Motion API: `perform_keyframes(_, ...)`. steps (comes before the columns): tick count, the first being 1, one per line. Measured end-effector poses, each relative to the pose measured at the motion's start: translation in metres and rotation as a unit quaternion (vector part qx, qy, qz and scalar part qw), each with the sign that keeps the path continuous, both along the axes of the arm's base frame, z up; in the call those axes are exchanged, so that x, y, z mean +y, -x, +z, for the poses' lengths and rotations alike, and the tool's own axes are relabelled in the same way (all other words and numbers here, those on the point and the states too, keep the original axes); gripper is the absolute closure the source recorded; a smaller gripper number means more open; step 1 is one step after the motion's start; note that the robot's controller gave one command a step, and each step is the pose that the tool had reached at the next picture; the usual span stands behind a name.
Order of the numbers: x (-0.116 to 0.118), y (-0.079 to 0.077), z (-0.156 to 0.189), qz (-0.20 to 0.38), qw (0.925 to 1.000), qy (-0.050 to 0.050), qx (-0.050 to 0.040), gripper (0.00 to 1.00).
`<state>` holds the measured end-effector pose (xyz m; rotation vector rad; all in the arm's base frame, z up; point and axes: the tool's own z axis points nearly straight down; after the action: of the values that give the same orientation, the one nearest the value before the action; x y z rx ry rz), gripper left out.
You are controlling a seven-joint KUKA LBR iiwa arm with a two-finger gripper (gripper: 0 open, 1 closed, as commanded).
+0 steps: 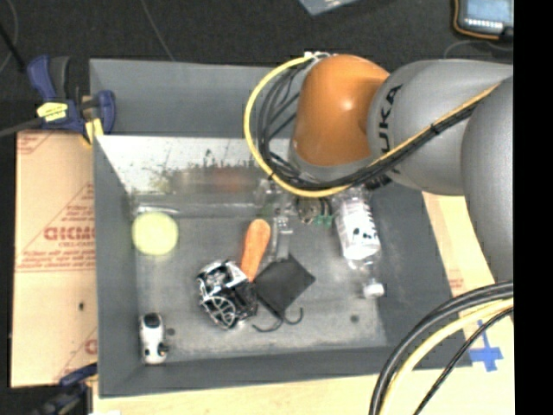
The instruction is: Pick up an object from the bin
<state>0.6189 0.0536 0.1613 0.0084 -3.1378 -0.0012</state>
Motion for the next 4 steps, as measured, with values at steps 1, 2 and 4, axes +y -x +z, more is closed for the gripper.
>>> perform_keyframes(1, 0.000, -0.002, 0.005, -0.001, 1.0000, 0.000, -0.0039, 1.00)
perform_keyframes(2, 0.000, -0.002, 0.005, -0.001, 1.0000, 0.000, -0.0039, 0.00)
perform_keyframes(4, -0.002, -0.001, -0.007, 0.025, 0.9997, 0.000, -0.0070, 0.00)
